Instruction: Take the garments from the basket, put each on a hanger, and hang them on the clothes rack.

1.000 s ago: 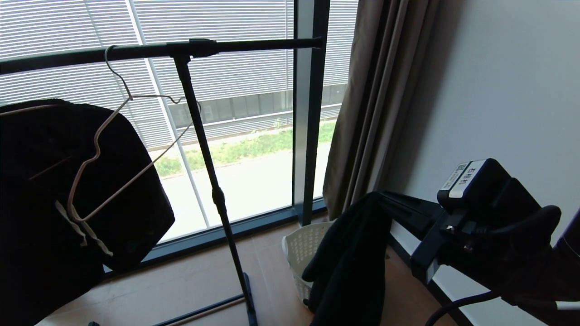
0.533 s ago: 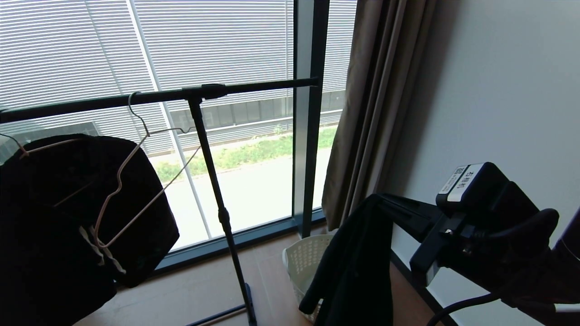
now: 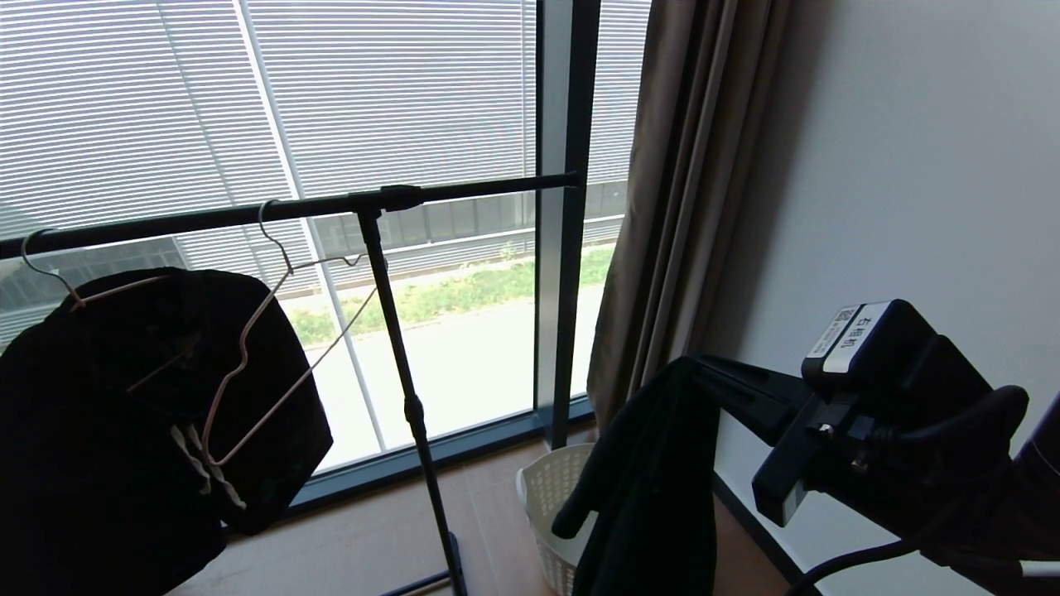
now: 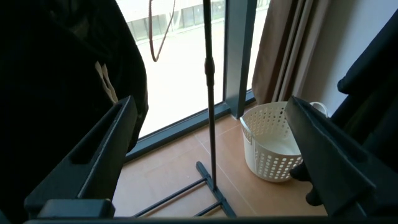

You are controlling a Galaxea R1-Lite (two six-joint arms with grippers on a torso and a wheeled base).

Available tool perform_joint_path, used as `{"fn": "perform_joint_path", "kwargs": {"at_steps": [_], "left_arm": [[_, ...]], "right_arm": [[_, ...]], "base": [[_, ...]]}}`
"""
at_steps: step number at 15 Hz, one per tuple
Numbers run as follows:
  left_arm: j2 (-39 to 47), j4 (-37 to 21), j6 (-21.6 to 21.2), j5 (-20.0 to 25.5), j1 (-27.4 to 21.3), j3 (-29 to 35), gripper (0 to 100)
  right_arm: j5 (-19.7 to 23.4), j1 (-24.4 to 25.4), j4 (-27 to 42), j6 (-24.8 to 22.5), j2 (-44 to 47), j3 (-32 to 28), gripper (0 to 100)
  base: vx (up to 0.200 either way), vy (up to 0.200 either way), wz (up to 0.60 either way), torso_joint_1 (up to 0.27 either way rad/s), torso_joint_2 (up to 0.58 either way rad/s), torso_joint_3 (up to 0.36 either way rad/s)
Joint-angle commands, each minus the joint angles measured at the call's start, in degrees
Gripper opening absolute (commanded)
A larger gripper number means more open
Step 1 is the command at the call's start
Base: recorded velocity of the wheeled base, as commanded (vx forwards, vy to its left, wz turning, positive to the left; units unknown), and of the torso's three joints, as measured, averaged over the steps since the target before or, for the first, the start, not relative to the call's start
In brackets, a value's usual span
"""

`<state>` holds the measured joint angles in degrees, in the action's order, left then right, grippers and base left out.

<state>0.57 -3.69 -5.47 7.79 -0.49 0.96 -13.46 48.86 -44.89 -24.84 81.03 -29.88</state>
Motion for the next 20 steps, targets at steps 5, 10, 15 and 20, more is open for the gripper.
{"fn": "perform_joint_path", "kwargs": {"at_steps": [5, 10, 15, 20], "left_arm": [[0.0, 0.0, -0.1, 0.0, 0.0, 0.0, 100], [0.0, 0.0, -0.2, 0.2, 0.0, 0.0, 100], [0.0, 0.0, -0.2, 0.2, 0.0, 0.0, 100], [0.0, 0.0, 0.0, 0.1, 0.0, 0.0, 100]], "right_arm": [[0.0, 0.1, 0.0, -0.1, 0.1, 0.8, 0], [-0.1, -0.2, -3.5, -0.8, 1.3, 0.3, 0], [-0.1, -0.7, -3.8, -0.8, 1.1, 0.3, 0], [-0.1, -0.8, -3.8, -0.9, 1.2, 0.8, 0]], "base": [[0.000, 0.000, 0.00, 0.004, 0.00, 0.095], [0.000, 0.000, 0.12, 0.000, 0.00, 0.030], [0.000, 0.000, 0.60, 0.005, 0.00, 0.005], [0.000, 0.000, 0.48, 0.004, 0.00, 0.001]]}}
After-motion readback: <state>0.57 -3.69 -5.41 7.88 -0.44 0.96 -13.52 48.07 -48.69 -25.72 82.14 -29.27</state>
